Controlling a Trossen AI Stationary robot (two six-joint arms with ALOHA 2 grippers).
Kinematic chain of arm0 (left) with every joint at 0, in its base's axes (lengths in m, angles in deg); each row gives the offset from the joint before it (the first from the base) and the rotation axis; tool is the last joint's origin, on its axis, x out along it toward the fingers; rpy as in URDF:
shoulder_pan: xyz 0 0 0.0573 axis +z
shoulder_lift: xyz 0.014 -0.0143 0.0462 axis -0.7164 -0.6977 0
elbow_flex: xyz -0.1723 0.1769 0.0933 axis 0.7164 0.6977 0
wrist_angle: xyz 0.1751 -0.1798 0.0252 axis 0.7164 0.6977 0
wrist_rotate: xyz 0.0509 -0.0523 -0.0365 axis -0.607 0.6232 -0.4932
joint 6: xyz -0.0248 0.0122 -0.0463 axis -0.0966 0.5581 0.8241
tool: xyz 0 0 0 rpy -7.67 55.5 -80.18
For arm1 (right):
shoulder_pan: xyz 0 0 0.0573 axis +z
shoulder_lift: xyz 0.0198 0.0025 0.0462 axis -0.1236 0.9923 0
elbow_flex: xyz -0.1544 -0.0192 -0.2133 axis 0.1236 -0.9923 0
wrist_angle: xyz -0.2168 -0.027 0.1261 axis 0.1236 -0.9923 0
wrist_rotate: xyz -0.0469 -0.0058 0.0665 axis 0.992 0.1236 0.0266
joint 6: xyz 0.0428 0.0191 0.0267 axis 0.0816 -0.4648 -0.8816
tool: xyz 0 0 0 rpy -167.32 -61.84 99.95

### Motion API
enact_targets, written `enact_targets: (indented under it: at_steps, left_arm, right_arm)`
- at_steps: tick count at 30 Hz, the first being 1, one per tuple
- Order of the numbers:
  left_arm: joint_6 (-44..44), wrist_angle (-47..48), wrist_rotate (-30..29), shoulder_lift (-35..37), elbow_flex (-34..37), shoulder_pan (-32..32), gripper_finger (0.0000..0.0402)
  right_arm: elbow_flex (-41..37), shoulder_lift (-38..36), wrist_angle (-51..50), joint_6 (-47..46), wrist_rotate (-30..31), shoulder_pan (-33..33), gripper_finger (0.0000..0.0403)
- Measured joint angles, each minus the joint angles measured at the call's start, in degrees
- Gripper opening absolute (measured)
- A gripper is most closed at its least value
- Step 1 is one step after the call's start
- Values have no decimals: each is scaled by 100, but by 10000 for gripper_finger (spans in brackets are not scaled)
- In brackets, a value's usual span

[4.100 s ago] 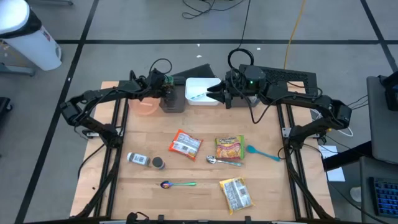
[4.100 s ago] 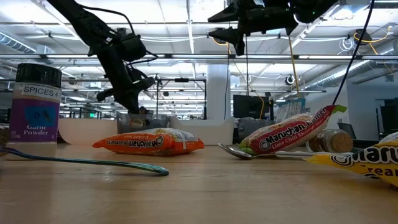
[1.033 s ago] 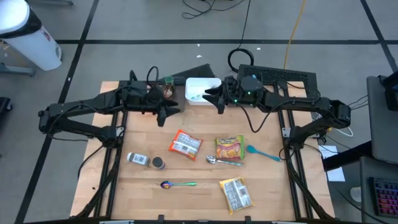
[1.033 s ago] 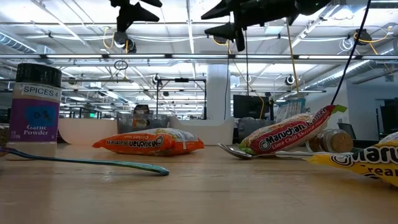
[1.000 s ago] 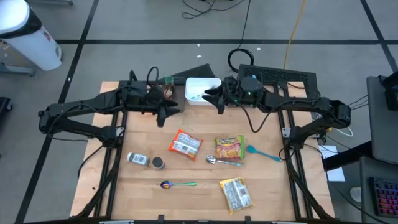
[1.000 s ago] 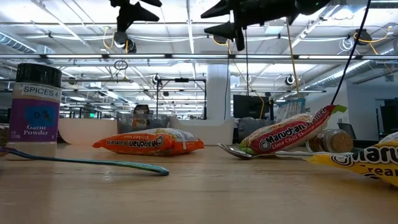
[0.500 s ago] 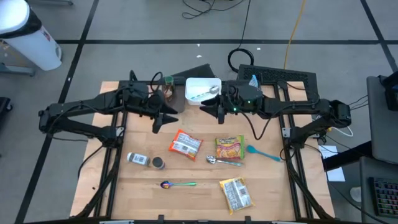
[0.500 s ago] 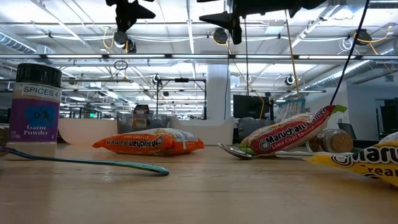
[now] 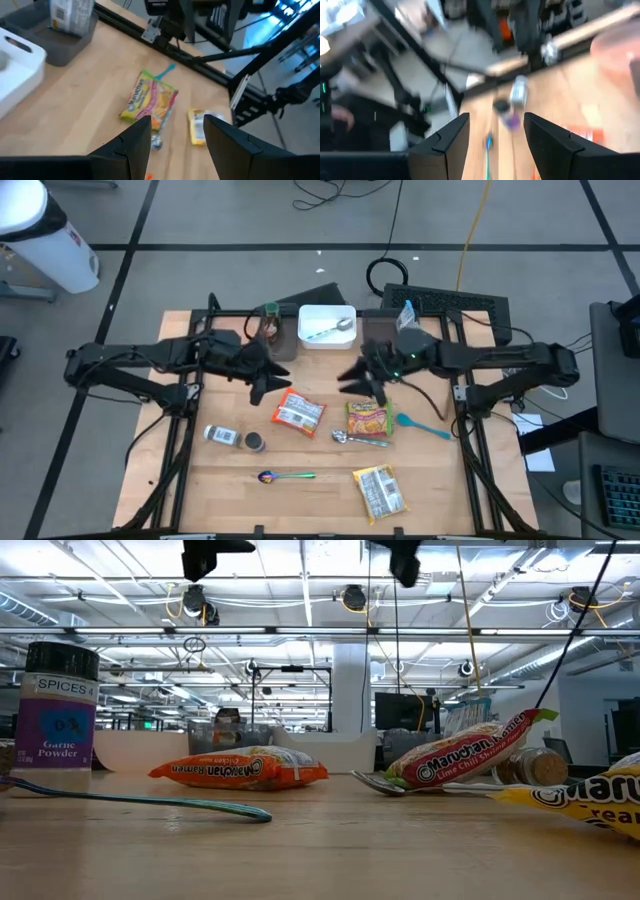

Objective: Pick & Place Food Item
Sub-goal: Put the blue baby spoon into the white bin

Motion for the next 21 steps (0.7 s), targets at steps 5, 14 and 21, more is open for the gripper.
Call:
enact_targets:
  at_steps: [5, 14, 21]
  left_arm:
    - [747, -1290, -410, -400, 0, -470, 186]
    - [1114, -3949, -607, -1660, 0, -1013, 186]
    - [1590, -4912, -548, -2395, -2, -993, 186]
  right_arm:
    - [0, -575, -1951, 192, 344, 587, 180]
    - [0, -1128, -4679, 476, 1071, 1520, 180]
    - [-331, -1241, -5211, 529, 1069, 1642, 180]
